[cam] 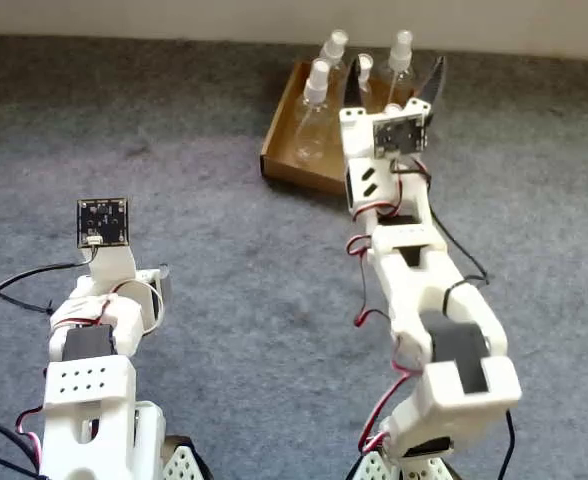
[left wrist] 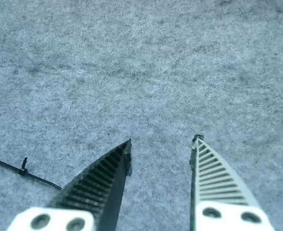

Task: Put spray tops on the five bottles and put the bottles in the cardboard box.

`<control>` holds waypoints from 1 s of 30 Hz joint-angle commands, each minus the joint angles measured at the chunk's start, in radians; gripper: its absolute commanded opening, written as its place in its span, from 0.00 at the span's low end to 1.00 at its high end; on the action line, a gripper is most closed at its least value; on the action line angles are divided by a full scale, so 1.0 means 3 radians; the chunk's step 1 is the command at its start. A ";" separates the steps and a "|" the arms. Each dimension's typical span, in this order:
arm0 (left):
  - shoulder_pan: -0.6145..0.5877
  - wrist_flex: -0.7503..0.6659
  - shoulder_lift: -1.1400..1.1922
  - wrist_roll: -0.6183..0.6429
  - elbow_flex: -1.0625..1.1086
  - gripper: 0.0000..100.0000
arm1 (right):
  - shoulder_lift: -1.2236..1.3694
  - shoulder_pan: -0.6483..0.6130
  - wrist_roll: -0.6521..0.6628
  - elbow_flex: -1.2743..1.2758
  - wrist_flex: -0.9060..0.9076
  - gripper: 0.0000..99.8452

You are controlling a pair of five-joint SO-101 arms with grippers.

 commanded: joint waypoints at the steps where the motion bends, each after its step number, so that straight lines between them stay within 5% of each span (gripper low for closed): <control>1: 0.0038 -0.0051 -0.0033 -0.0020 -0.0023 0.19 | -0.0749 -0.0023 -0.0026 -0.0136 0.0616 0.37; 10: 0.0038 -0.0056 -0.0033 -0.0020 -0.0049 0.19 | -0.2550 -0.0023 -0.0010 -0.0110 0.2662 0.36; 16: 0.0028 -0.0036 -0.0110 -0.0020 -0.0054 0.20 | -0.3971 -0.0018 -0.0005 -0.0105 0.4186 0.18; 22: -0.0192 0.0517 -0.1184 -0.0020 -0.0033 0.20 | -0.5194 -0.0018 0.0000 0.0187 0.5966 0.02; 27: -0.0304 0.0987 -0.2580 -0.0020 0.0110 0.19 | -0.6283 -0.0018 -0.0020 0.0923 0.6697 0.01; 30: -0.0274 0.1100 -0.2626 -0.0020 0.0202 0.20 | -0.6339 -0.0023 -0.0020 0.1368 0.7229 0.01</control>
